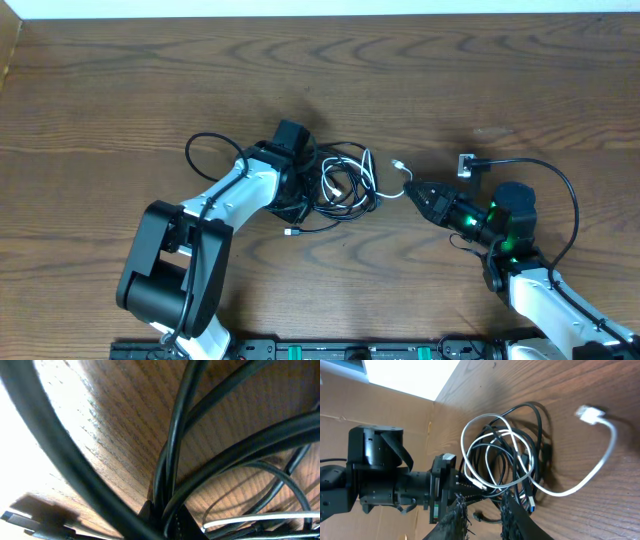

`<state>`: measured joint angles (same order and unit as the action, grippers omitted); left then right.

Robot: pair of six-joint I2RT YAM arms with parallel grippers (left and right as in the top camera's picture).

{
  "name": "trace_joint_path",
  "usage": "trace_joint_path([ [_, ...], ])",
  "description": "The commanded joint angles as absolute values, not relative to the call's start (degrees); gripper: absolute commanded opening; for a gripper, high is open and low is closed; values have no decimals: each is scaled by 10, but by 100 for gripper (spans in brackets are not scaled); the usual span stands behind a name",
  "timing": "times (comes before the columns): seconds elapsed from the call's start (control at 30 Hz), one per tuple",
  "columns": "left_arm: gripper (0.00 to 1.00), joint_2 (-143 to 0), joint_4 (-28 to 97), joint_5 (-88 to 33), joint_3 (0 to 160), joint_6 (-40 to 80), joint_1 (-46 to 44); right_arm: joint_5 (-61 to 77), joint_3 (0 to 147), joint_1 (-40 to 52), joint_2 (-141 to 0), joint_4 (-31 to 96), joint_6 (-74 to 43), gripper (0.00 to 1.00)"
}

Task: Untangle cables

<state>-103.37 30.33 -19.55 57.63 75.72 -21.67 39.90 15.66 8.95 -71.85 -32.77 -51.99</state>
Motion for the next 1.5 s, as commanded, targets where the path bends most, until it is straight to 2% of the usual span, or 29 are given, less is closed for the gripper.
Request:
trace_joint_path([
  [0.0,7,-1017,307,-222,564,684,-204,406,153,83,-722,-327,-520,23],
  [0.2,7,-921,272,-284,564,606,-182,405,153,83,-722,-328,-520,25],
  [0.5,8,-783,163,-324,564,606,-181,420,153,83,-722,-331,-520,26],
  [0.67,7,-728,102,-347,564,610,-181,498,153,83,-722,-384,-521,26],
  [0.87,8,-693,33,-359,564,675,-181,545,153,83,-722,-407,-553,29],
  [1.0,8,-687,-67,-410,564,673,-181,562,153,83,-722,-408,-553,34],
  [1.17,8,-688,-190,-503,564,584,-181,596,153,83,-722,-408,-553,38],
  [1.47,8,-691,-198,-590,564,455,-181,593,153,83,-722,-410,-609,42],
])
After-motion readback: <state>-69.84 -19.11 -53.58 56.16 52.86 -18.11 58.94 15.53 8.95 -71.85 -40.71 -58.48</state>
